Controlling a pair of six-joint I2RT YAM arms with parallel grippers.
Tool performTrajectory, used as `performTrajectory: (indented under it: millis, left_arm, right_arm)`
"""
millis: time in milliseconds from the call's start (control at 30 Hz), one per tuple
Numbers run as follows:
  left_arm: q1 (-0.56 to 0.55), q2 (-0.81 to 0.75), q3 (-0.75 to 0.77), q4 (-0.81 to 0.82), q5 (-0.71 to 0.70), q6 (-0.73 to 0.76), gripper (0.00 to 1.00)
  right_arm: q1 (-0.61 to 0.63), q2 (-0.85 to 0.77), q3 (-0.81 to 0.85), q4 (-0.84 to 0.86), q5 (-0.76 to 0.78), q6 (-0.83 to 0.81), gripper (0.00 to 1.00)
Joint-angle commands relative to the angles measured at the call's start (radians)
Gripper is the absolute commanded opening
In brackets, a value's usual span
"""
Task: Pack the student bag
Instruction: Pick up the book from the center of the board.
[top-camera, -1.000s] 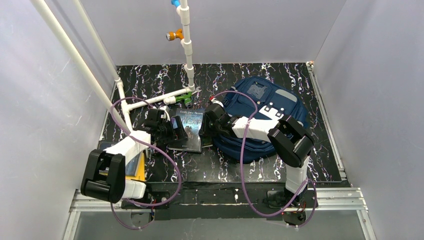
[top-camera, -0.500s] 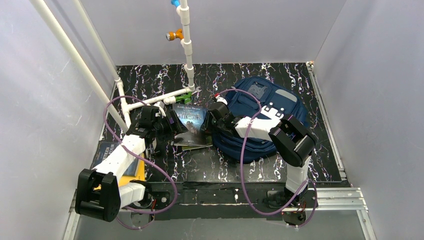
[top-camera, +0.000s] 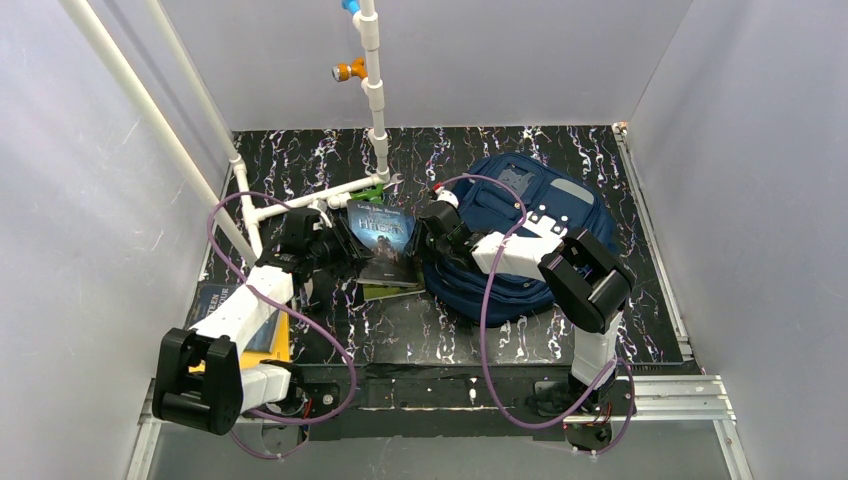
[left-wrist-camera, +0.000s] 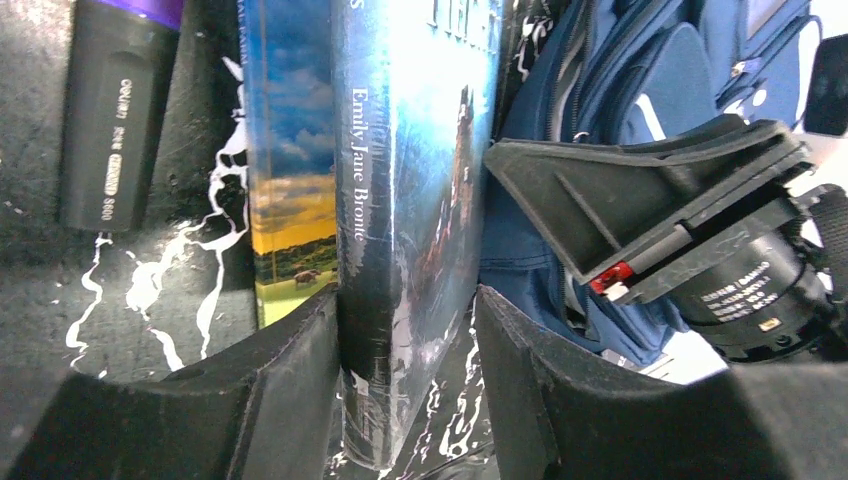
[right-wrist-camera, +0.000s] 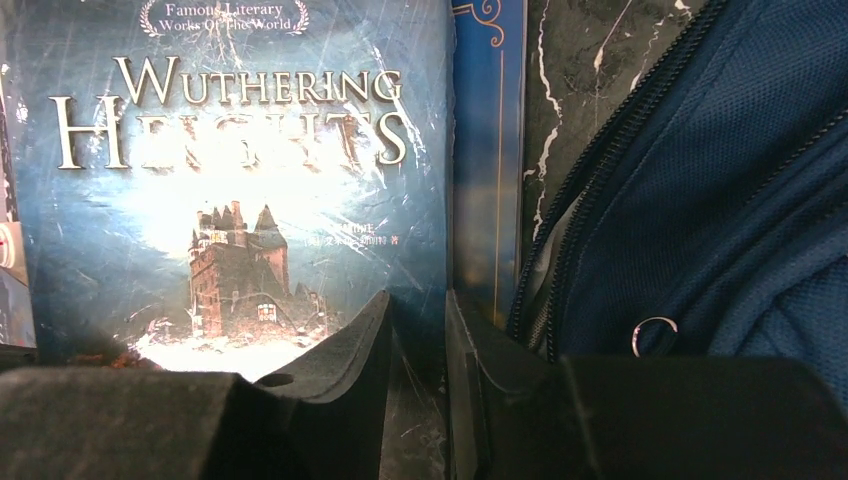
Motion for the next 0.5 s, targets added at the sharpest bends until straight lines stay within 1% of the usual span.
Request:
performTrajectory:
  millis: [0,67,133,267,367,467]
  left_arm:
    - [-0.018,-0.047,0.070,0.143,0.057,-0.058,0.47]
    - [-0.019,-0.051,0.079,0.145,0.054,-0.061,0.49]
    - [-0.019,-0.042,0.086,0.145,0.040,-0.050,0.53]
    - [-0.019,0.022,0.113,0.141,0.008,-0.041,0.53]
    - [-0.019,0.077,0.127,0.132,-0.012,-0.055,0.50]
    - [-0.020,0.104,0.112,0.157,-0.027,-0.064,0.41]
  right_arm:
    - [0.041,0.040,-0.033,-0.038,-0.103,-0.009,0.33]
    - [0.041,0.043,-0.032,-0.038,-0.106,-0.010,0.33]
    - [0.040,0.042,-0.030,-0.038,-0.105,-0.009,0.33]
    - [0.040,0.039,-0.027,-0.043,-0.101,-0.011,0.33]
    - [0.039,0.035,-0.027,-0.045,-0.103,-0.011,0.33]
    - [0.039,0.032,-0.028,-0.045,-0.103,-0.012,0.33]
